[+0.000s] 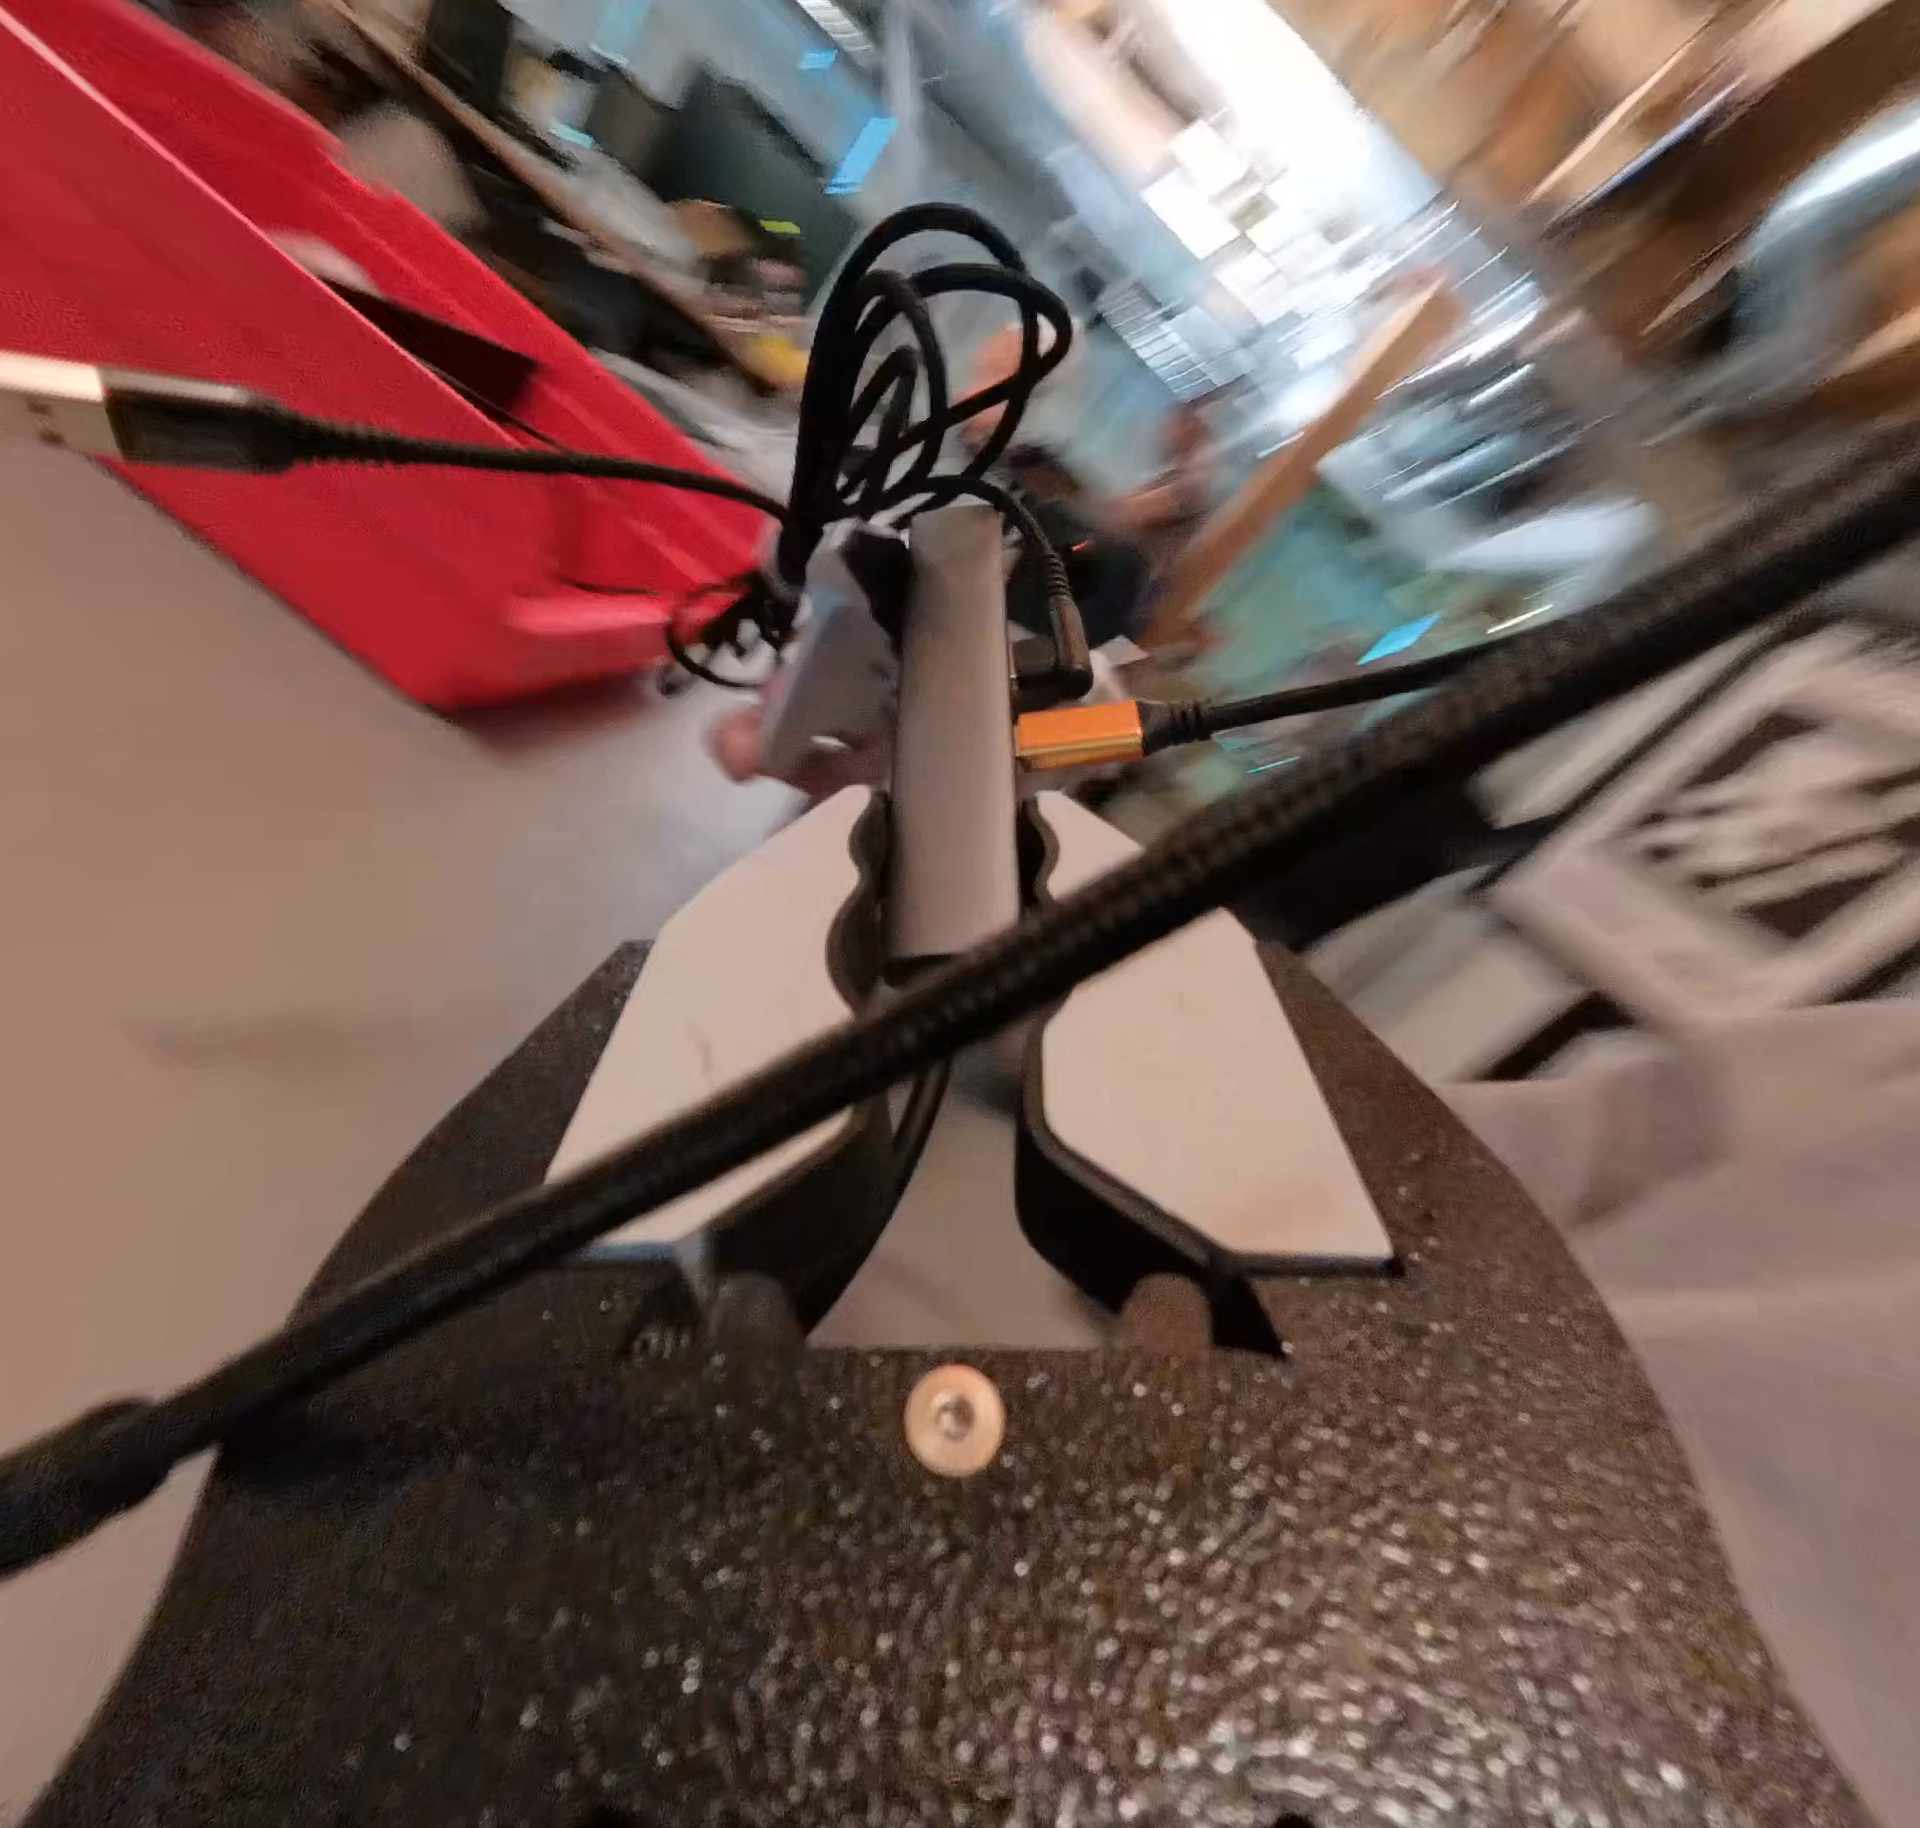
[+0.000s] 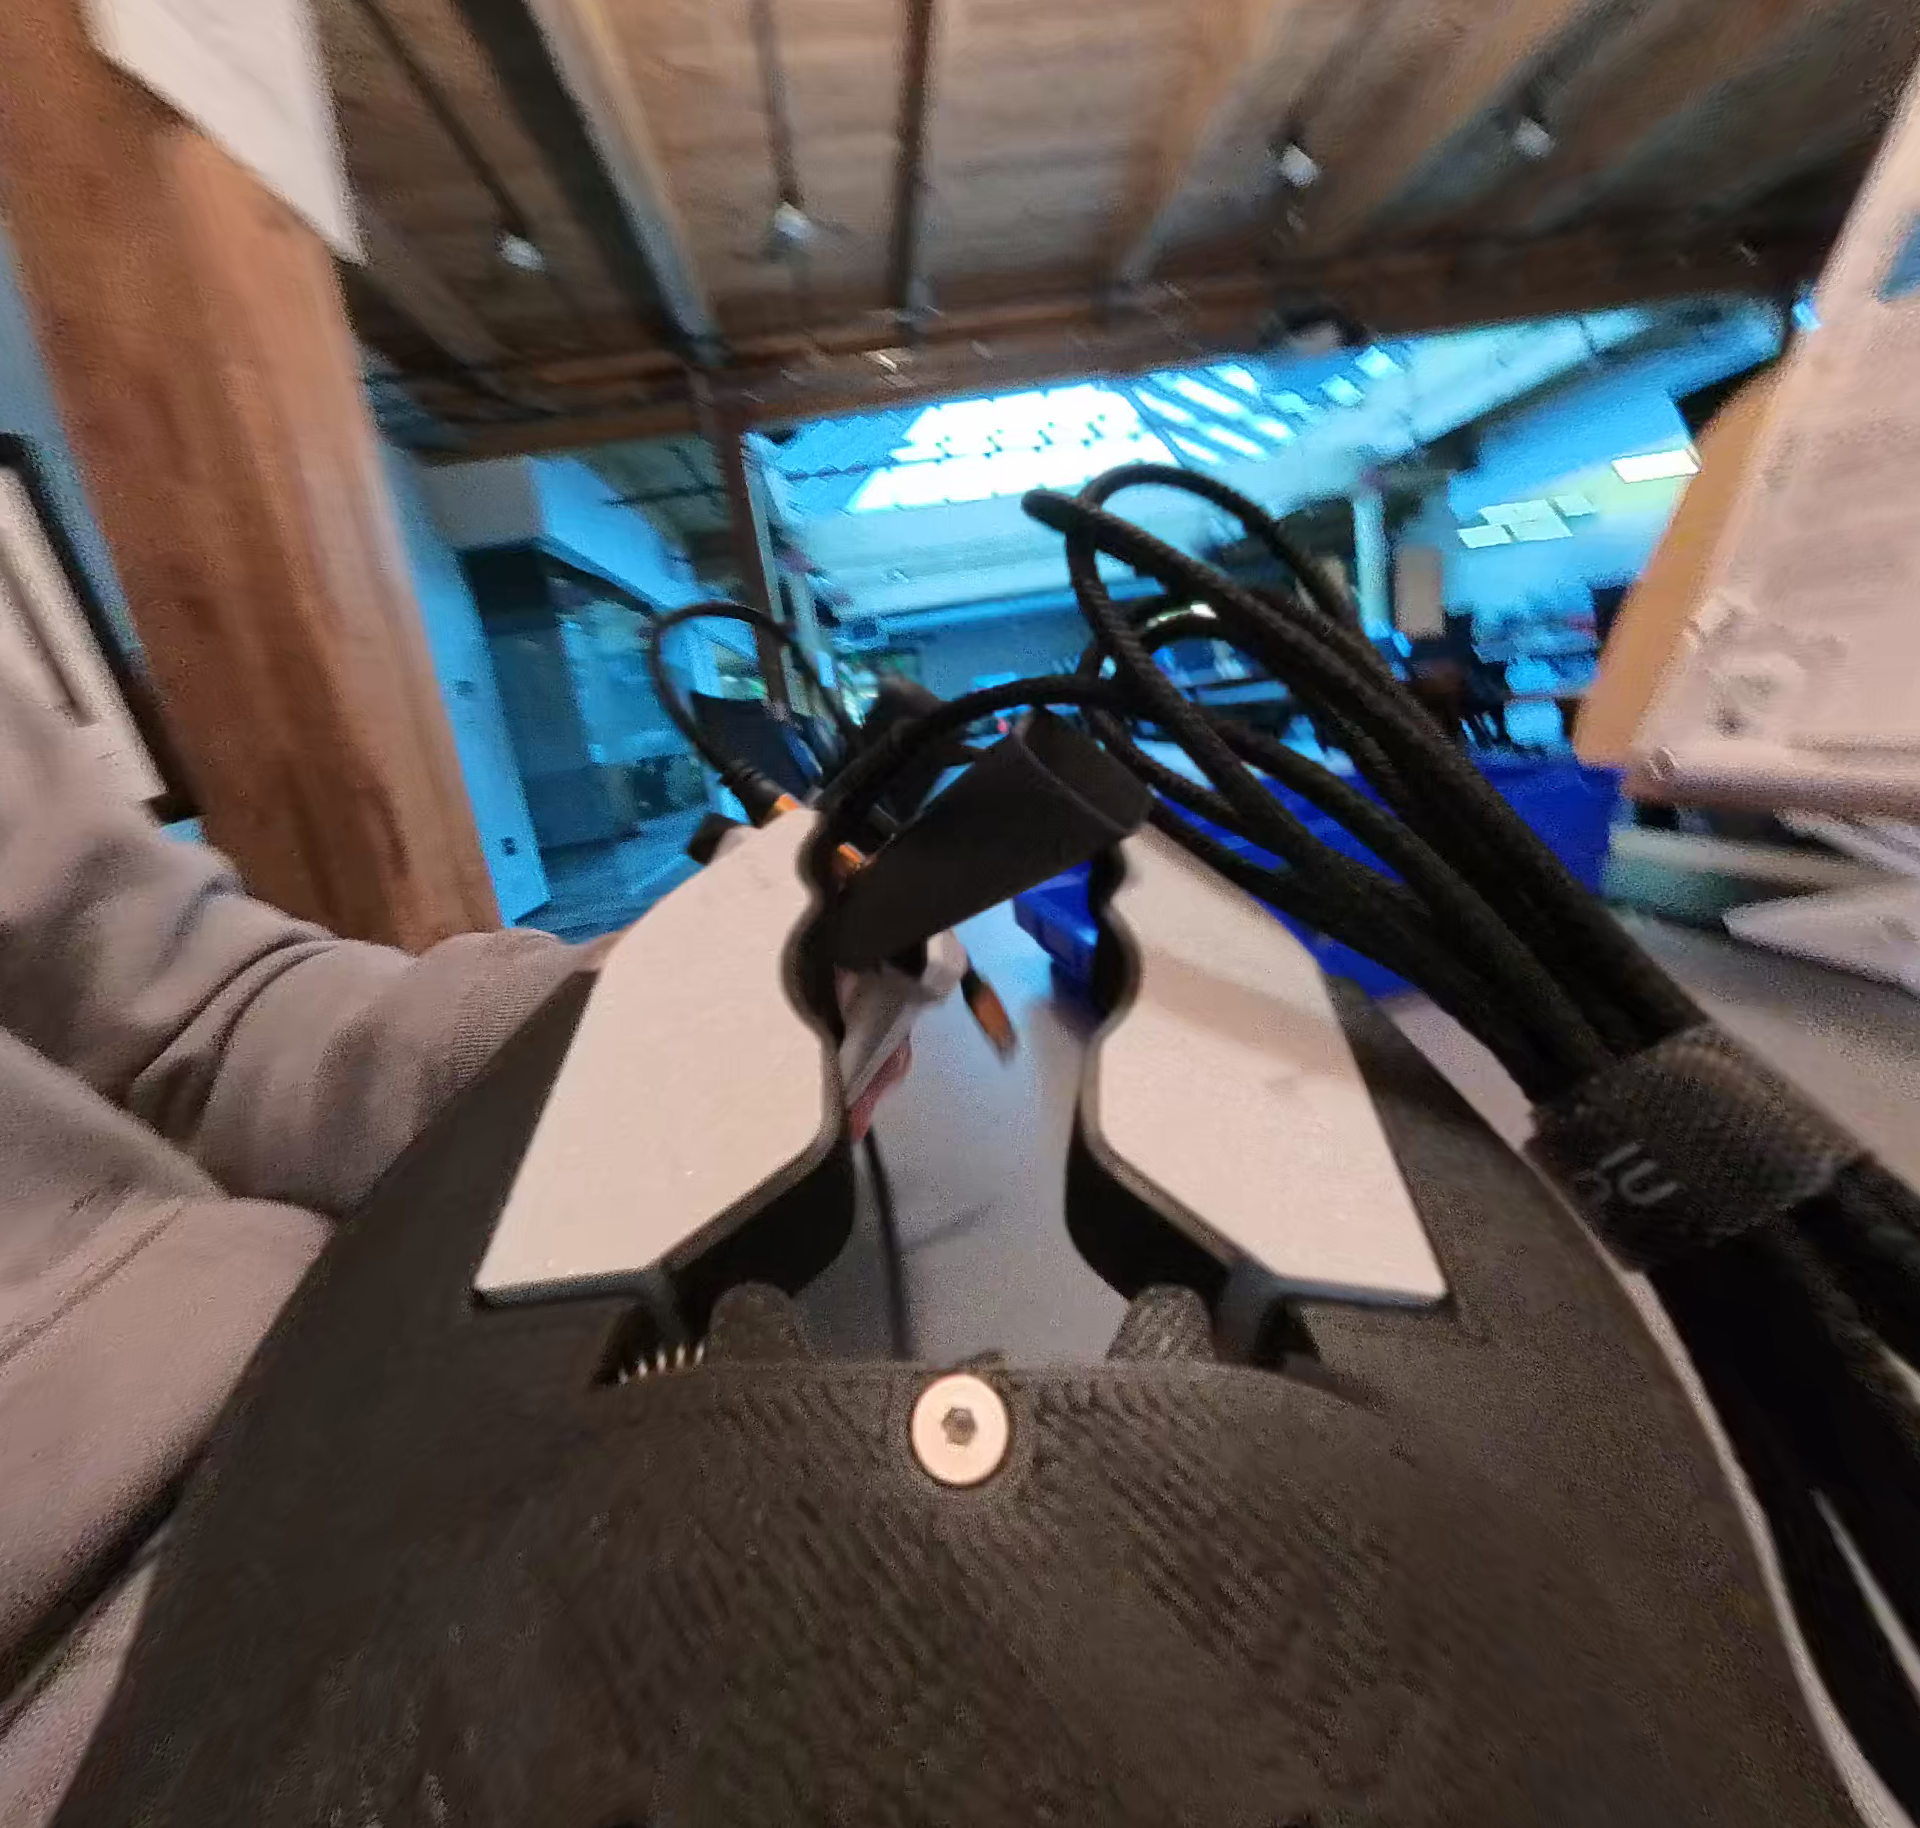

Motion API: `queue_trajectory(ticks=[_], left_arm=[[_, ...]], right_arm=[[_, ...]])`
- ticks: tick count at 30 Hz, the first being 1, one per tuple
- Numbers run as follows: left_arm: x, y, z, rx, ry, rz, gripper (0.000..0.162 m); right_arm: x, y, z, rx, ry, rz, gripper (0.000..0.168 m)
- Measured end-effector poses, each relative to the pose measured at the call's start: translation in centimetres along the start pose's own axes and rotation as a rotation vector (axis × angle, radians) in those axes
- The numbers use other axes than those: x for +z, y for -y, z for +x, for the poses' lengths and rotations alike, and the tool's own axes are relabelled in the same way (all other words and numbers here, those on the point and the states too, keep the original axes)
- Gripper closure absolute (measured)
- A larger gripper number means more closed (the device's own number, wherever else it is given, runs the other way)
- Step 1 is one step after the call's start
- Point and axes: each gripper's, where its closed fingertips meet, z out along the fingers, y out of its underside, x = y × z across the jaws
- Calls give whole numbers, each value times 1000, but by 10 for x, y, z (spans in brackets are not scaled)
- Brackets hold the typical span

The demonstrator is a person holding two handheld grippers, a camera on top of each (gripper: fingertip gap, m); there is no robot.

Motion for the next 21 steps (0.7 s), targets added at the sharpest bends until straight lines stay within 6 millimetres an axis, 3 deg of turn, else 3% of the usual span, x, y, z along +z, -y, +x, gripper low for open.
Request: queue_trajectory(ticks=[5,7,10,12,14,18,21], left_arm=[[-31,36,-34,719,635,-177,139],[-43,50,-37,876,821,-214,139],[-50,61,-33,1015,946,-211,139],[-49,61,-31,1088,974,-227,139],[-47,57,-30,1136,988,-231,139],[-46,51,-29,1182,1036,-244,139],[-52,51,-30,1181,1111,-201,139]], right_arm=[[9,-18,24,116,-184,-166,107],[12,-20,16,149,-149,-224,108],[18,-12,7,84,-159,-235,124],[23,-3,10,81,-238,-194,128],[30,0,2,72,-214,-197,130],[30,-30,4,-156,-273,-446,139],[31,-47,9,-257,-315,-526,148]])
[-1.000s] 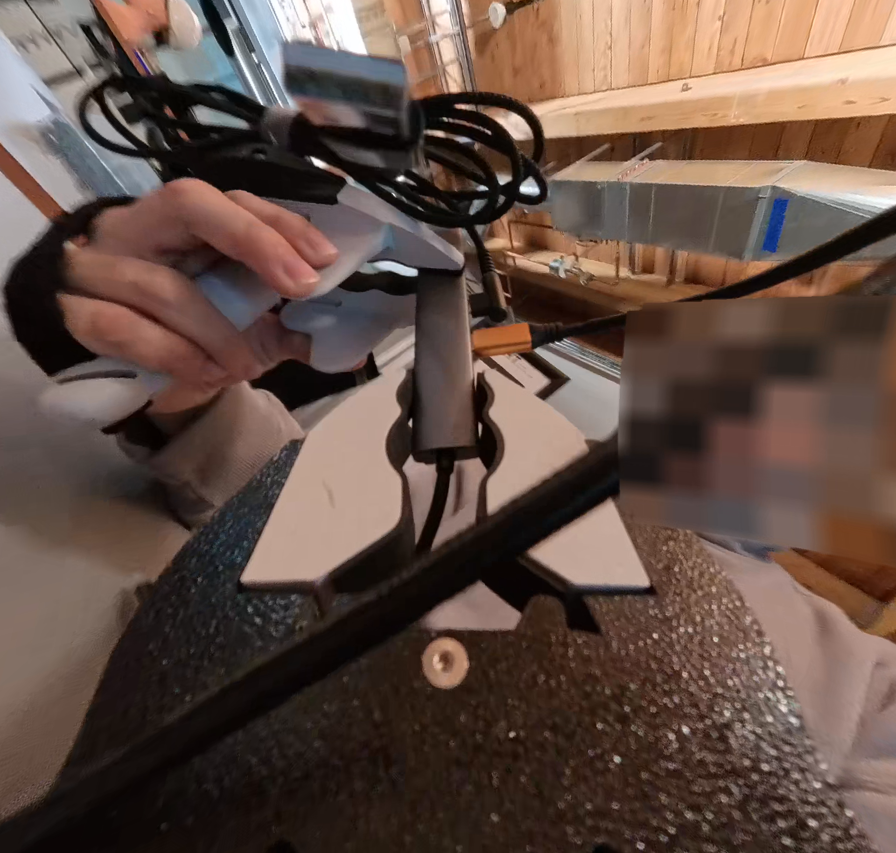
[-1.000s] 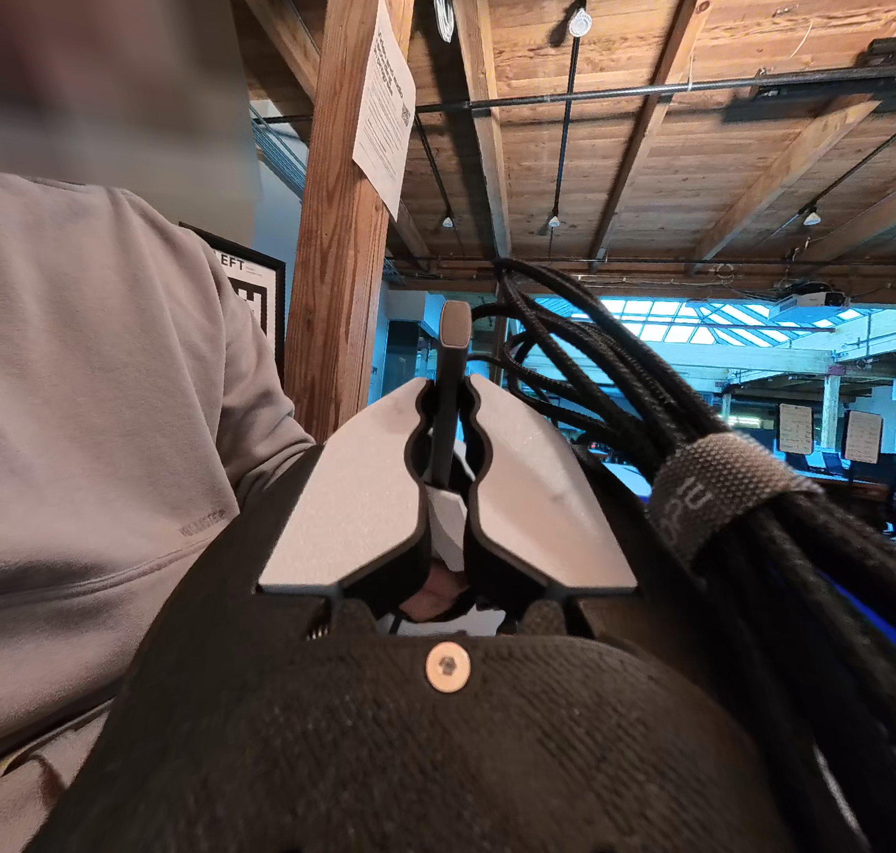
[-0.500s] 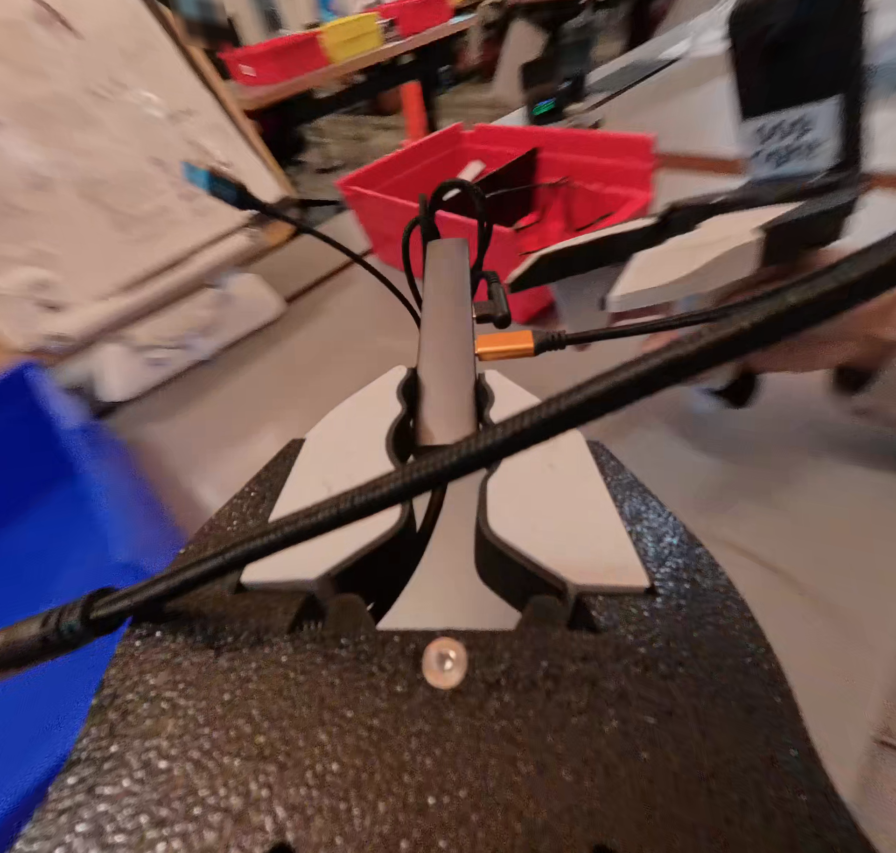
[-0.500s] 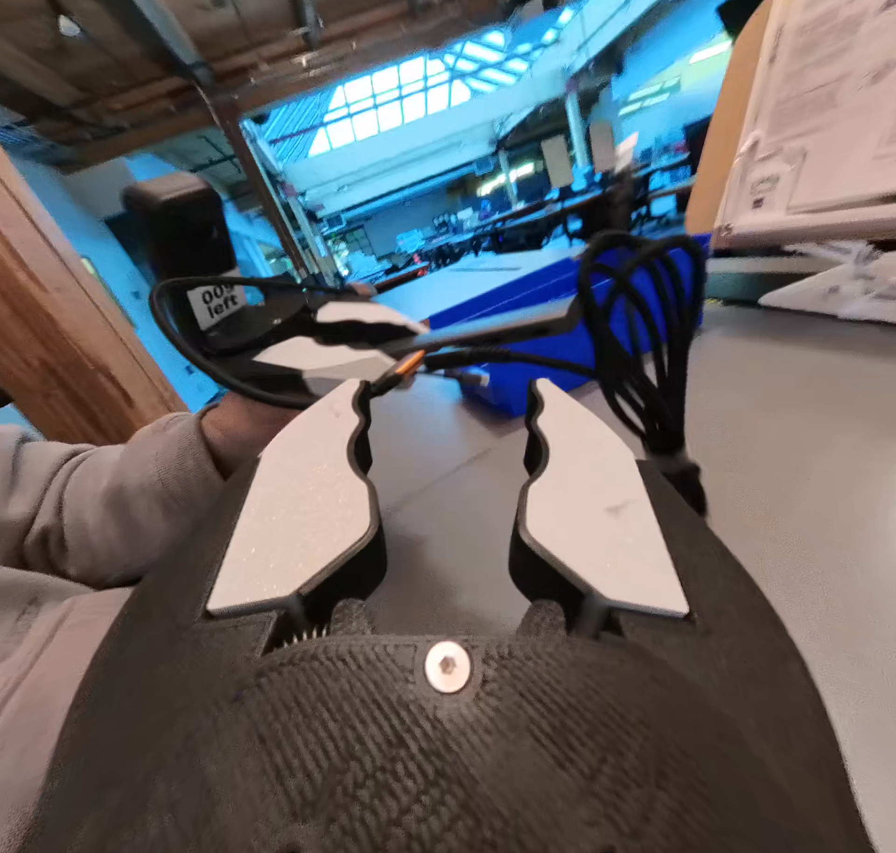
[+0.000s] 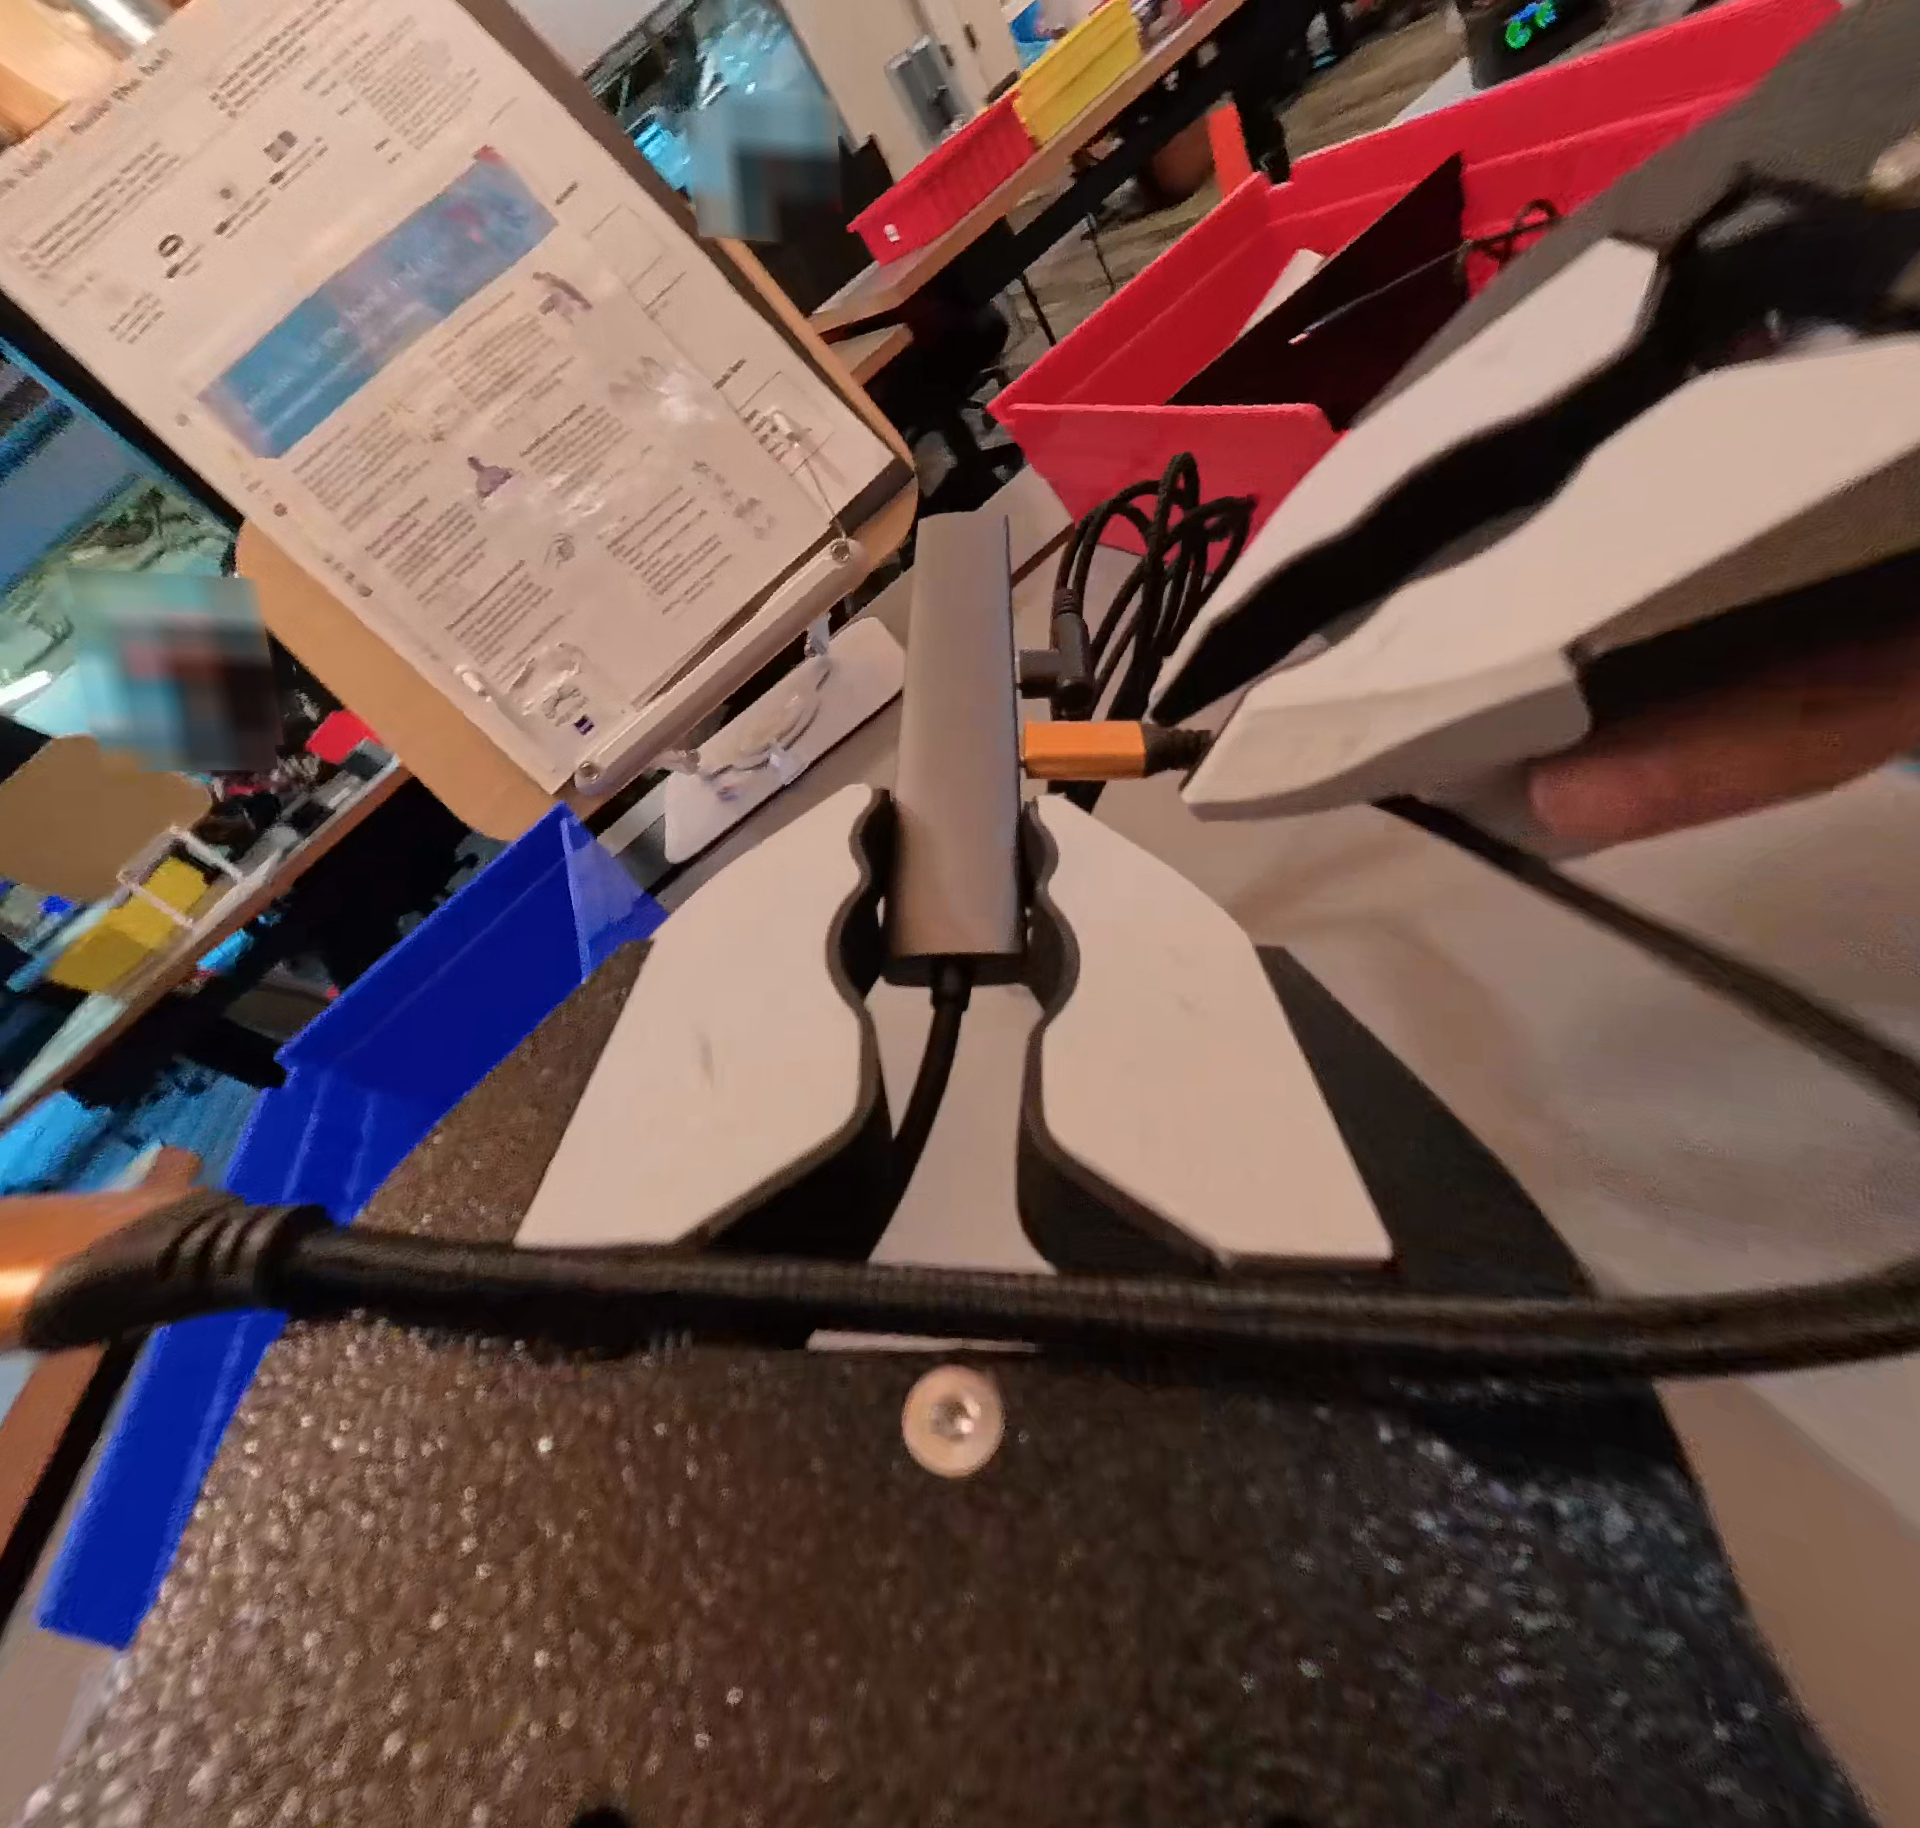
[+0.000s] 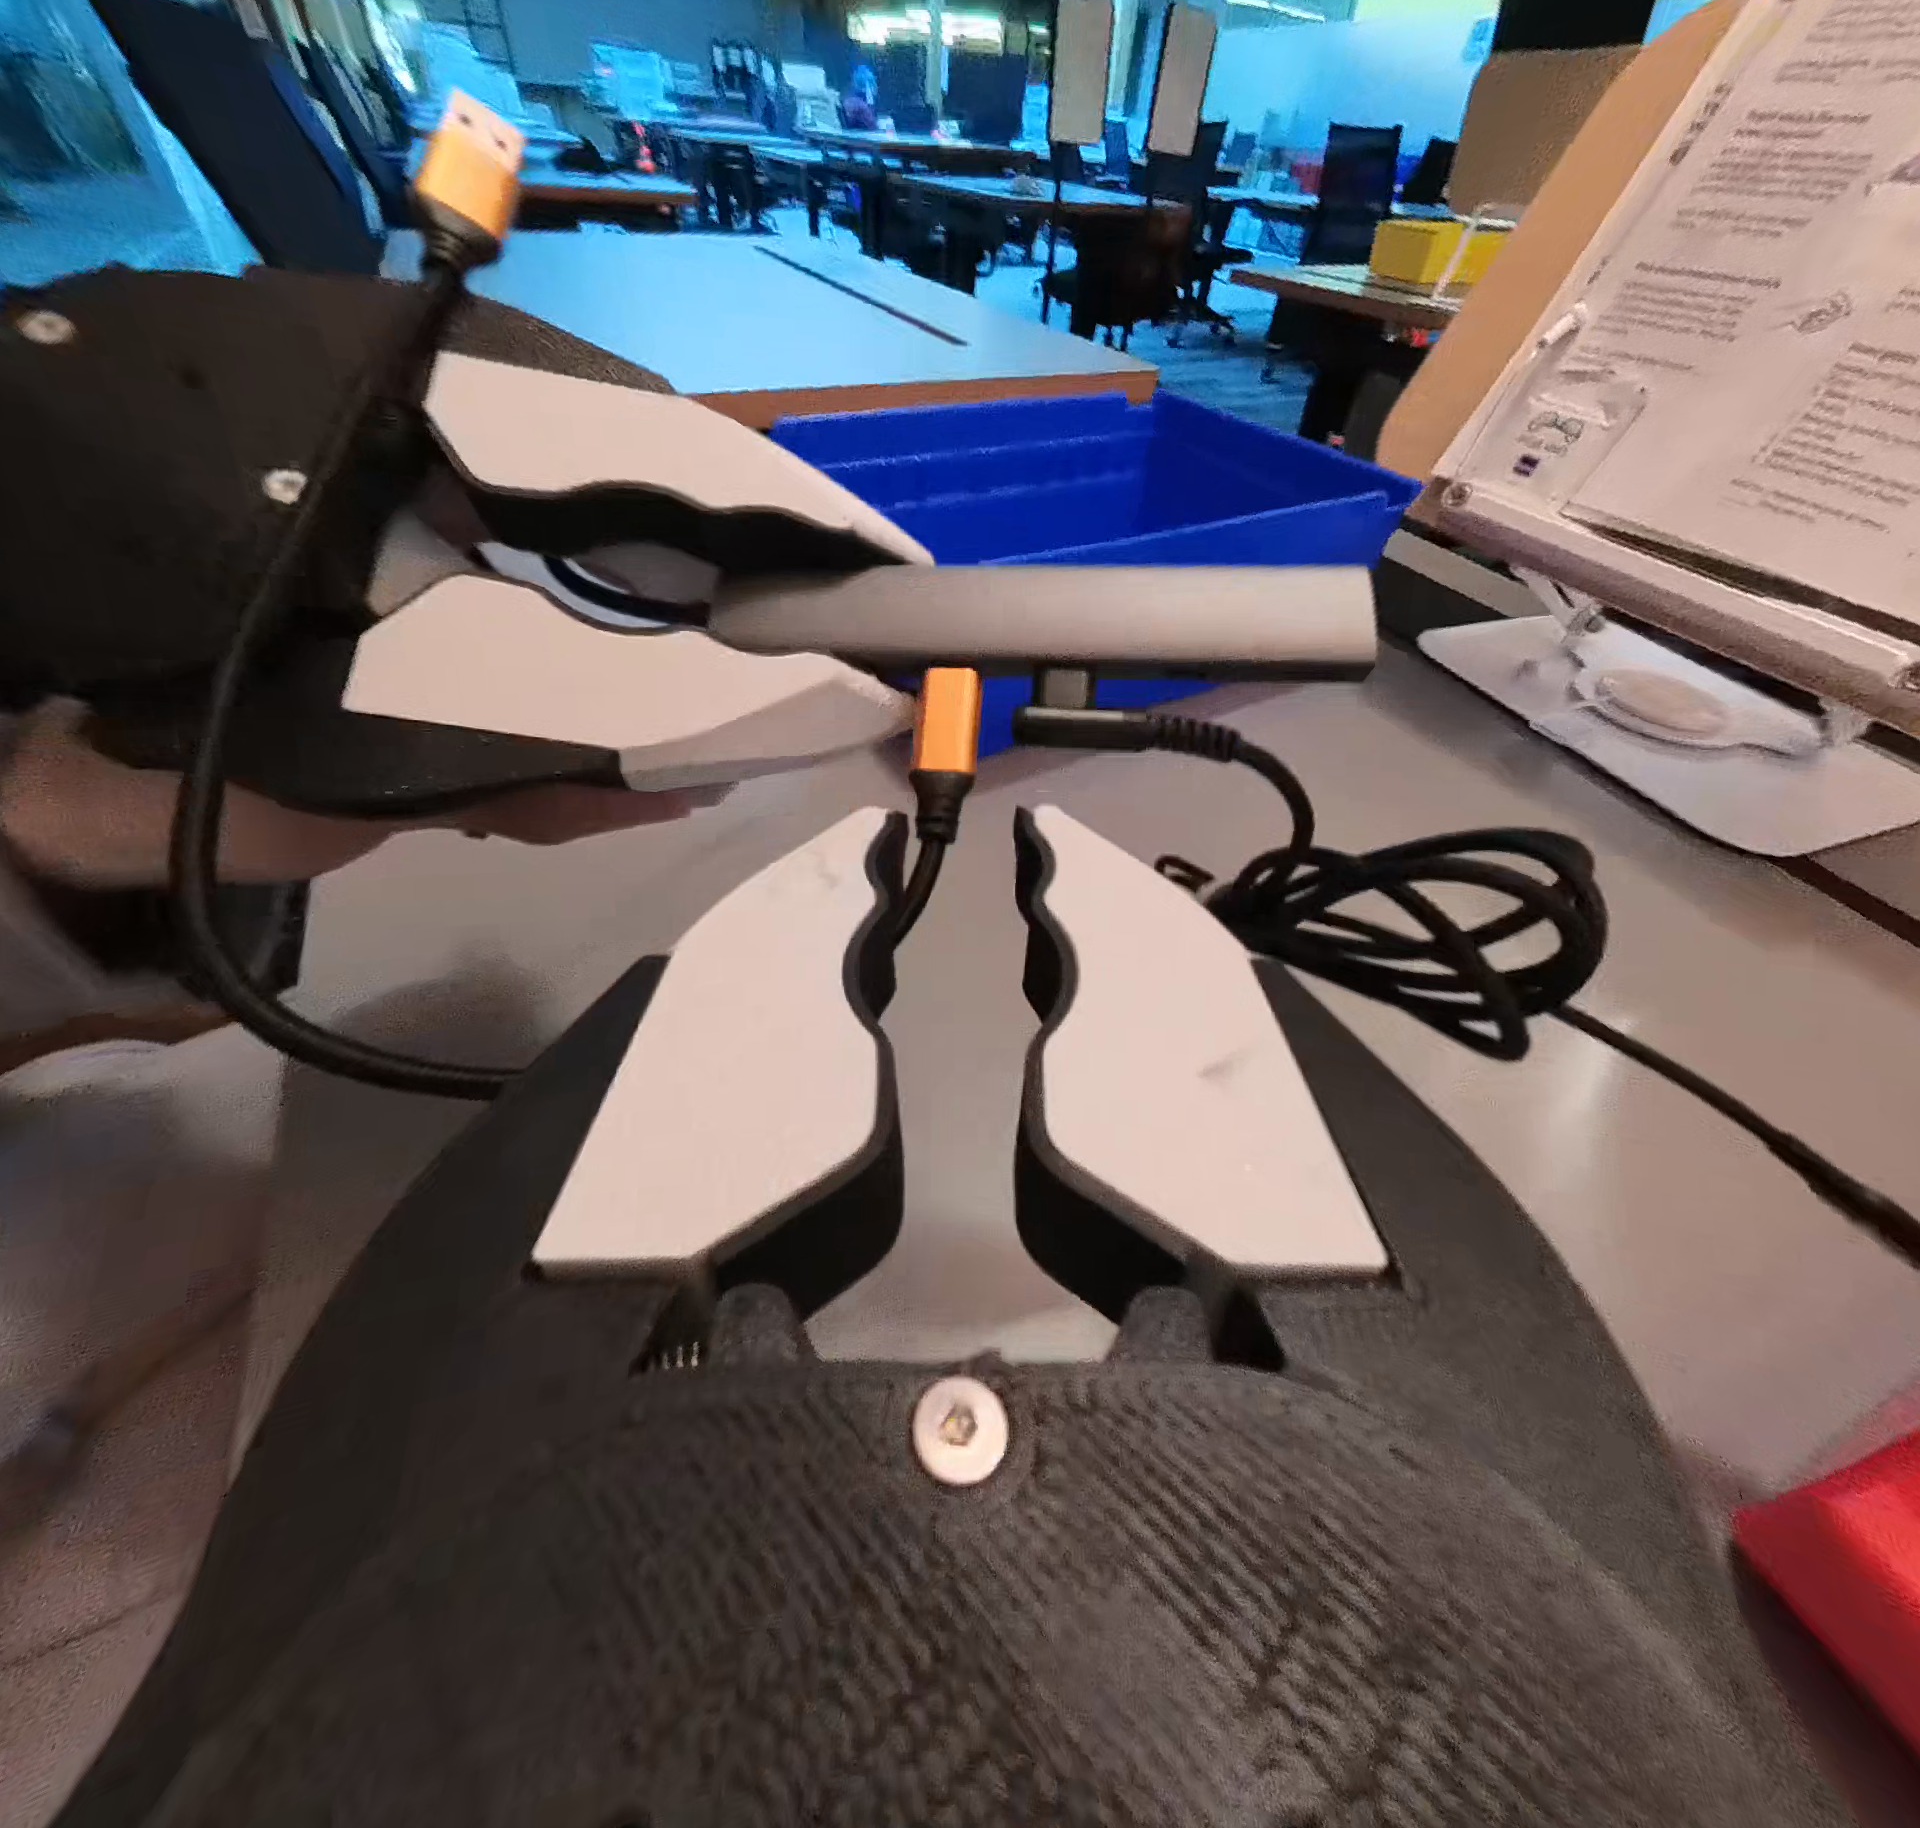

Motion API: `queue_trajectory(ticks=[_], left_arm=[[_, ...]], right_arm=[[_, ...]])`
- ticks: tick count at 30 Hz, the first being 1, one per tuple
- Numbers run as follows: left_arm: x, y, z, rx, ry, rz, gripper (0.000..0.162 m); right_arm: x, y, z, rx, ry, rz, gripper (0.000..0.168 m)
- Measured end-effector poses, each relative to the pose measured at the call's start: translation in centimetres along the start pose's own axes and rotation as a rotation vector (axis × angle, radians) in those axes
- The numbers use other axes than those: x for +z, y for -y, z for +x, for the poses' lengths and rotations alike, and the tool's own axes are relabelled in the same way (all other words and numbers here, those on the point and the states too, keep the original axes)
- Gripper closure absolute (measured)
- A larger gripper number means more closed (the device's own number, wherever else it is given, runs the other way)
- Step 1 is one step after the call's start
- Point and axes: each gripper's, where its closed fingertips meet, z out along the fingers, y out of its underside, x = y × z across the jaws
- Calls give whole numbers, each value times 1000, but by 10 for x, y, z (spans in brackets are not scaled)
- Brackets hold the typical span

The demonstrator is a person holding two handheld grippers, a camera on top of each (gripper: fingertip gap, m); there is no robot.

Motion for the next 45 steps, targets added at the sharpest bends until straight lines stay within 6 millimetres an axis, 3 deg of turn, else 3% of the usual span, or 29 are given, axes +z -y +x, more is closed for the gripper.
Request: queue_trajectory(ticks=[8,11,13,19,26,29,37,45], left_arm=[[-4,-28,-4,-257,35,-29,139],[-5,-42,-4,-304,28,-56,139],[-7,-51,-6,-327,36,-61,139],[-10,-65,-9,-346,48,-49,139],[-20,-76,-7,-412,47,-26,139],[-25,-82,-10,-463,41,-28,139],[-28,-89,-22,-585,27,15,139],[-27,-86,-26,-520,-15,69,139]], right_arm=[[16,8,-7,51,-42,250,164],[25,-3,-15,16,-9,210,158],[30,-8,-20,31,21,175,142],[47,-19,-32,68,39,107,141],[61,-18,-39,192,-49,143,143],[70,-24,-43,244,-63,83,150],[84,-20,-45,216,-114,102,155],[84,-17,-46,180,-184,120,155]])
